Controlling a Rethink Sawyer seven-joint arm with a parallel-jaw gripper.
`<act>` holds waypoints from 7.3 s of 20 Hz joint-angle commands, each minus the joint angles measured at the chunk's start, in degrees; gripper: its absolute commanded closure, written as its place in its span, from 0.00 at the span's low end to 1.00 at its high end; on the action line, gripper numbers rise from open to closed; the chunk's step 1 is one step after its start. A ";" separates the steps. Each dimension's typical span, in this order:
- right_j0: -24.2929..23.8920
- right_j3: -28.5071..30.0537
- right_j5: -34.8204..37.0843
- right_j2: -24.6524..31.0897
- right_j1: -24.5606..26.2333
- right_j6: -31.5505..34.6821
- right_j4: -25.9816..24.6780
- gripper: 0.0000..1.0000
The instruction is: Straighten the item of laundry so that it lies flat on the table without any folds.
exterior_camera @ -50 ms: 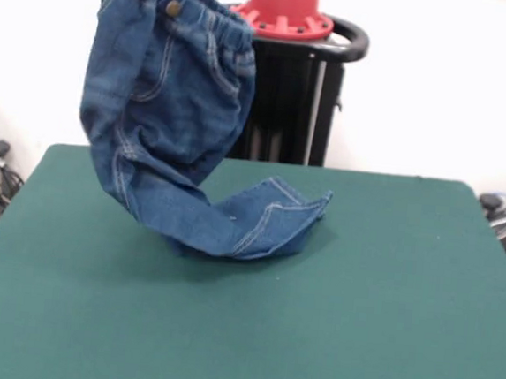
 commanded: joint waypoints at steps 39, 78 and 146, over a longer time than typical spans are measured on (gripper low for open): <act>11.74 -25.72 13.71 0.42 0.31 9.20 14.03 1.00; 32.34 -80.70 40.72 -1.46 25.55 40.28 8.19 1.00; 54.11 -16.32 -7.83 -13.60 1.00 35.12 46.27 1.00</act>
